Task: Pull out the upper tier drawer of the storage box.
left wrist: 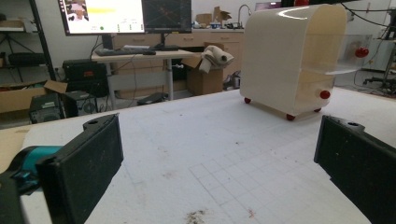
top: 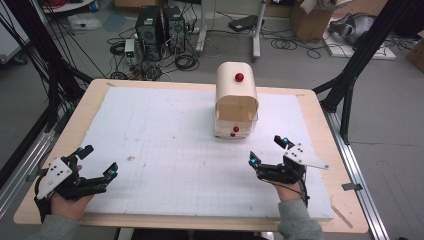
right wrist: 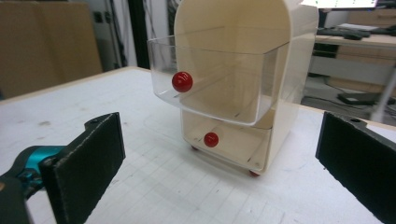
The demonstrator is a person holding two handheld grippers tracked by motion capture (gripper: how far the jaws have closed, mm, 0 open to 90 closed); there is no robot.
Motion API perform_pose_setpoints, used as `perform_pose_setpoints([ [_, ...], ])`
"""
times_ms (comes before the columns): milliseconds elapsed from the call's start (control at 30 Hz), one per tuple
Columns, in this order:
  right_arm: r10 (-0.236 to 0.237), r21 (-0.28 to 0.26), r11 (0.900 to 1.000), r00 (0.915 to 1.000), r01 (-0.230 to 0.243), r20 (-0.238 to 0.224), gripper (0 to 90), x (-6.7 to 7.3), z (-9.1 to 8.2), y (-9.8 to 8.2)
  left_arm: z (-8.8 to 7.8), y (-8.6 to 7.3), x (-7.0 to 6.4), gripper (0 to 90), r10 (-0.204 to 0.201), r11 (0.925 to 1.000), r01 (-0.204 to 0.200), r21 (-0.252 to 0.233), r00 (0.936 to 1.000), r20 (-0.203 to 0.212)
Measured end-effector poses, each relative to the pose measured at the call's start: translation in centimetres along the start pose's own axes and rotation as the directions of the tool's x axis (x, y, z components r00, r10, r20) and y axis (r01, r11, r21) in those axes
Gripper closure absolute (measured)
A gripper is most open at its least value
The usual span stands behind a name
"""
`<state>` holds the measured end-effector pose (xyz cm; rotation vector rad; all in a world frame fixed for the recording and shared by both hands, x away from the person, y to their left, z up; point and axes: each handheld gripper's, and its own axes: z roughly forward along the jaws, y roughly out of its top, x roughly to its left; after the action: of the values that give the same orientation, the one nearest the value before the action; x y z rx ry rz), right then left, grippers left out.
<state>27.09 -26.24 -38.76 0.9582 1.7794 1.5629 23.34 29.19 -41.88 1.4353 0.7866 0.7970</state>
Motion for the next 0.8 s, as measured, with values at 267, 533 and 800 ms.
perform_pose_setpoints([
  [267, -0.001, -0.019, 1.0, 0.9998, 0.0, -0.018, 0.0, -1.9, -2.6, -1.2, 0.2, 0.0, -0.6, 1.7, 0.011, 0.9999, -0.012, 0.01, 0.9998, 0.015],
  [533, 0.019, -0.02, 1.0, 0.9998, -0.019, -0.012, 0.0, -3.2, -4.5, -1.8, 0.1, 0.0, -0.5, 1.7, 0.008, 1.0, -0.008, 0.004, 0.9999, 0.008],
  [800, 0.033, -0.005, 0.999, 0.9995, -0.033, 0.0, 0.0, -4.0, -5.4, -2.7, 0.0, 0.1, -0.3, 1.7, 0.009, 1.0, -0.009, 0.0, 1.0, 0.0],
])
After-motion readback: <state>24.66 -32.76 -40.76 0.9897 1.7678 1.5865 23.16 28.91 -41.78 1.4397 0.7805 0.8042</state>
